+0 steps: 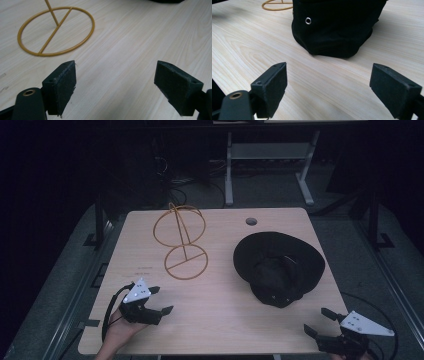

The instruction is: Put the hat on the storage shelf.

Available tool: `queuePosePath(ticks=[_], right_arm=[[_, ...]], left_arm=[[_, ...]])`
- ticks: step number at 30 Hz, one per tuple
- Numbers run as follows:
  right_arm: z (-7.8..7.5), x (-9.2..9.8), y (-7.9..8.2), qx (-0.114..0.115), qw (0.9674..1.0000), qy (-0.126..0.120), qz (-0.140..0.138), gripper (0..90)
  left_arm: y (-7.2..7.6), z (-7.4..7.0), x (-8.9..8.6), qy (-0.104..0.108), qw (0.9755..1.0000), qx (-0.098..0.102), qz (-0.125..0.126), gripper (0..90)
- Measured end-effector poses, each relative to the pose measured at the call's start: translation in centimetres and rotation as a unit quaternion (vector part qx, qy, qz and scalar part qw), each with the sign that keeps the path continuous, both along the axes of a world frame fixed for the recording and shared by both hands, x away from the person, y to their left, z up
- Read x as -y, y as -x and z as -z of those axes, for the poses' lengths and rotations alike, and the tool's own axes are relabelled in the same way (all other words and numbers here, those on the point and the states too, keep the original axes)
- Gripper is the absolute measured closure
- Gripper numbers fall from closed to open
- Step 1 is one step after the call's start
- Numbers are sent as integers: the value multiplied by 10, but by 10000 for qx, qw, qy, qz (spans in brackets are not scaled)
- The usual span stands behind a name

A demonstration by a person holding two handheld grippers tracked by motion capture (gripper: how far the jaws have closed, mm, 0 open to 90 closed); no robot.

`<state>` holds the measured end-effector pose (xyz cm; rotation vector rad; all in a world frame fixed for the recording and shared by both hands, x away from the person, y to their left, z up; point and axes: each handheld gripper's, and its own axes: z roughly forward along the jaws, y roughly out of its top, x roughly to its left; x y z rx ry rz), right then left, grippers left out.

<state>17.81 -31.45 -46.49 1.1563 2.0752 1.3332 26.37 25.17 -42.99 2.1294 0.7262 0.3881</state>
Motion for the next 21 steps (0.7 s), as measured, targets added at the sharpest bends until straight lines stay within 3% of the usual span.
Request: queuePosePath(ticks=[8, 16, 21], right_arm=[[0, 0, -2, -45, 10000, -47, -32, 141], [-2, -4, 0, -23, 10000, -7, -23, 141], [-5, -9, 1, 48, 10000, 53, -43, 141]], left_arm=[[2, -1, 10, -34, 9997, -153, 191, 176], [6, -10, 23, 68, 9992, -114, 379, 176], [6, -23, 43, -17, 9979, -23, 652, 176]])
